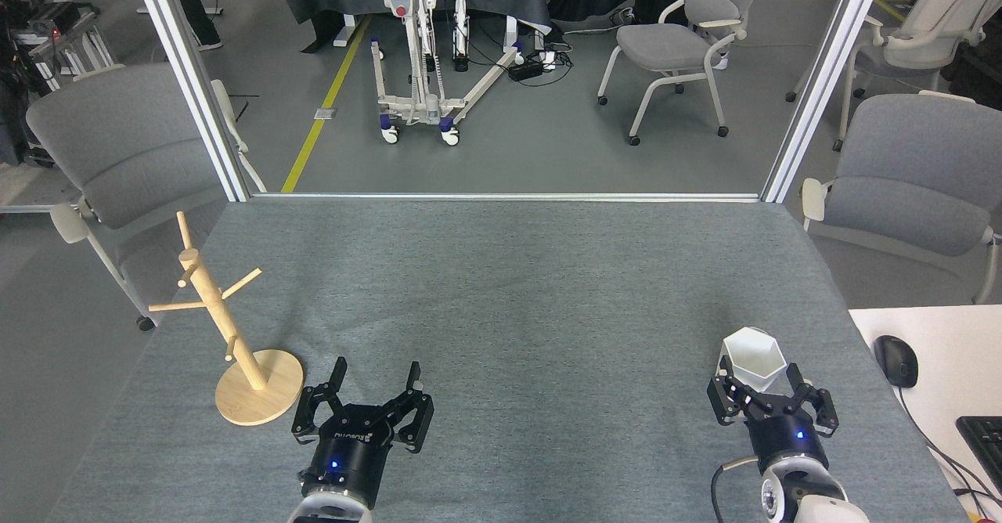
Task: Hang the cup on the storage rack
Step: 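Close the right gripper on the white cup rim and grip it, then lift the cup with the right gripper and carry it toward the left gripper, then grasp the cup with the left gripper beside the right gripper, then release the cup from the right gripper and withdraw it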
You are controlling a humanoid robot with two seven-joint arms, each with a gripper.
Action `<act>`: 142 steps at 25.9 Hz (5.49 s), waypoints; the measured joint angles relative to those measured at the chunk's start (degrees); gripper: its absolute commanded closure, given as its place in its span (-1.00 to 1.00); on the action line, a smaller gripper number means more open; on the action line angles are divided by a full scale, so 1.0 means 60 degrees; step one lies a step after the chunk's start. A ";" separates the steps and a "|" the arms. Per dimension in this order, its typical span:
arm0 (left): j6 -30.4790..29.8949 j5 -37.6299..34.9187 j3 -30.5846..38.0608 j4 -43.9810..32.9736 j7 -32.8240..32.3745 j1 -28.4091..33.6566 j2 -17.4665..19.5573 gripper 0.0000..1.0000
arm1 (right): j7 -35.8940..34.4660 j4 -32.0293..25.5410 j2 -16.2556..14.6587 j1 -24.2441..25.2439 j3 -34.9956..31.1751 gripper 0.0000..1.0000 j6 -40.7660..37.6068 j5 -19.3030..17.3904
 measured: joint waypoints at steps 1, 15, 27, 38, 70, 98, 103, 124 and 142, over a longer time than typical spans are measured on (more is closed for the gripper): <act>0.0000 0.0000 0.0000 0.0005 0.0003 0.0000 0.0000 -0.99 | 0.0000 0.0013 -0.0004 -0.0006 0.0003 -0.99 0.0000 0.0000; 0.0016 0.0000 0.0013 0.0211 0.0004 0.0000 -0.0001 -0.99 | -0.0041 0.0994 -0.0283 -0.0714 0.0309 -0.99 0.0062 0.0003; 0.0019 0.0000 0.0015 0.0219 0.0004 0.0000 -0.0001 -0.99 | -0.0086 0.1968 -0.0362 -0.1371 0.0547 -0.95 0.0115 0.0000; 0.0019 -0.0007 0.0028 0.0206 0.0002 0.0000 0.0008 -0.99 | -0.0003 0.2089 -0.0355 -0.1450 0.0600 0.13 0.0070 0.0234; -0.2636 -0.2751 -0.3700 0.1050 0.0131 -0.2008 0.0642 -0.99 | 0.6091 -0.6411 -0.0350 -0.1314 0.6547 0.13 0.8548 -0.0171; -0.3394 0.0026 -0.3747 0.3912 -0.1118 -0.4438 -0.0173 -0.75 | 0.7548 -0.5824 0.1001 -0.1289 0.9172 0.16 0.9792 0.0766; -0.3377 0.0167 -0.3795 0.3988 -0.1426 -0.4522 -0.0158 1.00 | 0.7494 -0.5644 0.1250 -0.1229 0.9081 0.15 1.0184 0.0768; -0.3845 0.0223 -0.3546 0.3911 -0.1896 -0.4423 -0.0083 1.00 | 0.6693 -0.5611 0.1791 -0.1216 0.8971 -0.99 1.0521 0.0670; -0.4007 0.0204 -0.3537 0.4003 -0.2032 -0.4162 -0.0046 1.00 | 0.0472 -0.5614 0.2252 -0.1043 0.7486 -1.00 0.9158 -0.1567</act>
